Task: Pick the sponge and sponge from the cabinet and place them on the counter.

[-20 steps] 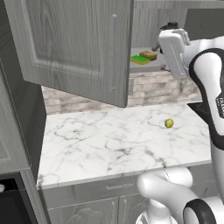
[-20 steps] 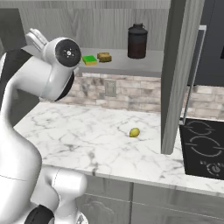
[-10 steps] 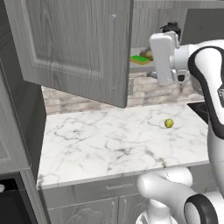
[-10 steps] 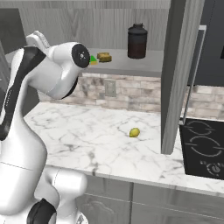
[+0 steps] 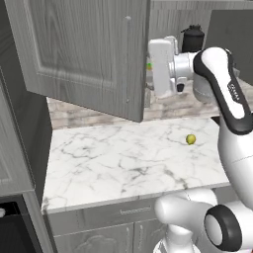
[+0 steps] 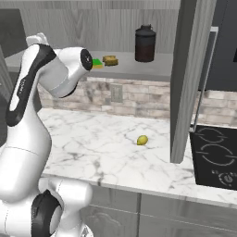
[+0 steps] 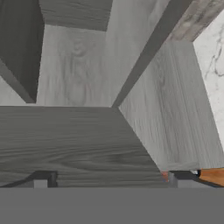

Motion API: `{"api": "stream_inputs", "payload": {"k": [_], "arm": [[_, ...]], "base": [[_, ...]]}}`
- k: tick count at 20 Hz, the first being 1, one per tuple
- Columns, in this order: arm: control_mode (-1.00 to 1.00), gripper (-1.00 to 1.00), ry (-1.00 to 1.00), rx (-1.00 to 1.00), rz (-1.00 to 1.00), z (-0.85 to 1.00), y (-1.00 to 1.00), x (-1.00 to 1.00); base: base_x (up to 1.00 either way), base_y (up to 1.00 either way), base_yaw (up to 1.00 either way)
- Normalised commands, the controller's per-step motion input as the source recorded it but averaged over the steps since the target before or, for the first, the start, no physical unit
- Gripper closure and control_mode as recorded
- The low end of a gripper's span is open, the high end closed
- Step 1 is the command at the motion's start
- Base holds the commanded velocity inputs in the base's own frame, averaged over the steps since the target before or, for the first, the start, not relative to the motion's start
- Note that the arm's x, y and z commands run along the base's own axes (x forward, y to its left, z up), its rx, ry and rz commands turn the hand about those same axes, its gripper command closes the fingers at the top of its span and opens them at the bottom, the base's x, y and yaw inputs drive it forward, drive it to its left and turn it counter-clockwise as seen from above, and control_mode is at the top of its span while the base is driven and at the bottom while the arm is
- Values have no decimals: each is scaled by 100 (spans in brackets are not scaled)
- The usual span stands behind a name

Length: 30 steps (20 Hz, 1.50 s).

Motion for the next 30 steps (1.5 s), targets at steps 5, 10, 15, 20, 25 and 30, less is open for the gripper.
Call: {"api": "stream_inputs", "payload": {"k": [5, 10, 15, 20, 25, 30], "arm": [[-100, -100, 21, 8, 15, 0, 51, 22], [-100, -100, 21, 10, 19, -5, 44, -3], [-100, -100, 16, 8, 19, -9, 47, -29], [-100, -100, 12, 5, 18, -9, 54, -41], [-100, -100, 9, 4, 14, -10, 56, -44], [-100, -100, 2, 1, 6, -8, 52, -40]], "base": [[0, 0, 0], [0, 0, 0], [0, 0, 0], [0, 0, 0], [0, 0, 0], [0, 0, 0]]}}
